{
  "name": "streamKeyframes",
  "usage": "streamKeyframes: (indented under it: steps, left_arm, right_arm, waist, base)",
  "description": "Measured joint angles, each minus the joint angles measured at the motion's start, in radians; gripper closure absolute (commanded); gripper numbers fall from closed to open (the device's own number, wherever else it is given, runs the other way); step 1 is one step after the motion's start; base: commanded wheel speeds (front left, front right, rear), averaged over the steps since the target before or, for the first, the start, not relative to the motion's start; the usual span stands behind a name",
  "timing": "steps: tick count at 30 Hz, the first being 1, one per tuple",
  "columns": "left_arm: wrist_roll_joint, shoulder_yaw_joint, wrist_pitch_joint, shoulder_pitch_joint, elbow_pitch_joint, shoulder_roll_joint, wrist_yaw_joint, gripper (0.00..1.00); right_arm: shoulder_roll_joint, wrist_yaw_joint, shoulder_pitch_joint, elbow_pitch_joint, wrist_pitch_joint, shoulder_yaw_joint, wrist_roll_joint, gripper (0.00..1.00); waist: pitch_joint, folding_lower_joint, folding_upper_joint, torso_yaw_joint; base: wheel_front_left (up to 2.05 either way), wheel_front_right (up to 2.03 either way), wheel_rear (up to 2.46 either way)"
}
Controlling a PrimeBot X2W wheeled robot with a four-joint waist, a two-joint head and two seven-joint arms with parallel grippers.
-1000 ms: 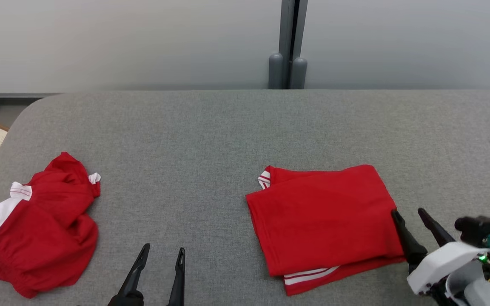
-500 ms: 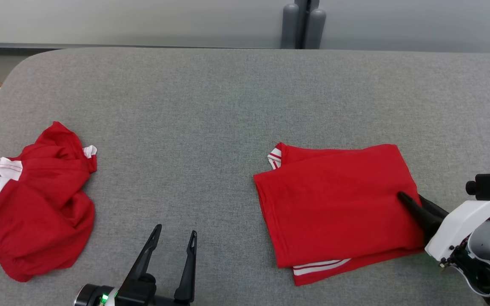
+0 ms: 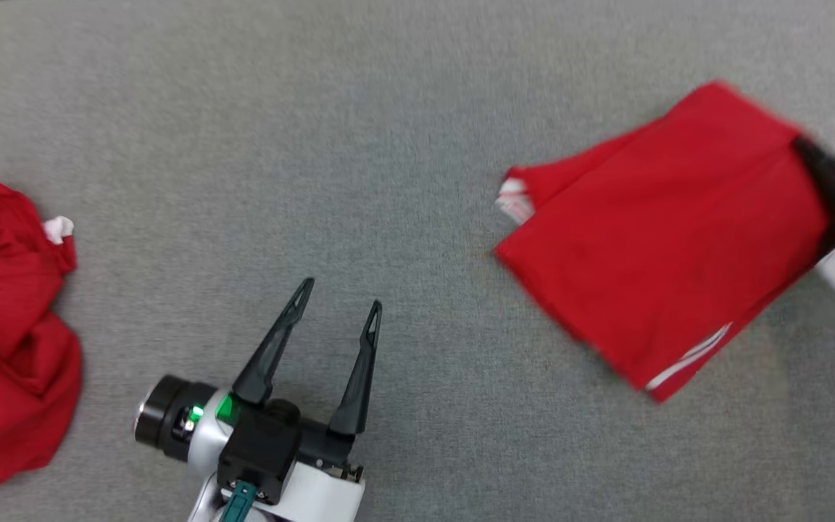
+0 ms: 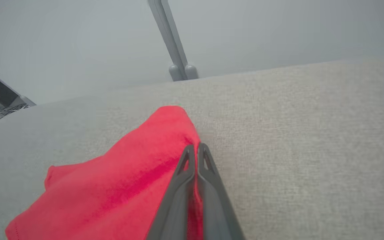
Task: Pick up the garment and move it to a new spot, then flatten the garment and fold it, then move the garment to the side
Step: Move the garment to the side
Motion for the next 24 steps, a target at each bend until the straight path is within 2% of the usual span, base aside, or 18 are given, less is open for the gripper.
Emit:
streamKeyframes:
  steps: [11,17,24]
  left_arm:
    - [0.051,-0.068,0.000,-0.144,-0.104,0.063,-0.017,0.00]
    - [0.063,-0.083,-0.001,-0.178,-0.179,0.088,-0.009,0.00]
    - [0.063,-0.091,-0.002,-0.180,-0.210,0.110,0.001,0.00]
  right_arm:
    - [-0.164,0.000,-0.215,0.180,-0.145,-0.074,-0.008,1.00]
    - [-0.202,0.000,-0.273,0.315,-0.180,-0.112,-0.009,1.00]
    - [-0.222,0.000,-0.303,0.427,-0.196,-0.118,-0.037,1.00]
  waist:
    - [0.247,0.0000,0.0000,-0.060]
    - [0.333,0.0000,0.0000,-0.095]
    - [0.361,0.0000,0.0000,-0.118]
  base:
    - [0.00,0.00,0.00]
    - [0.00,0.00,0.00]
    - [0.00,0.00,0.00]
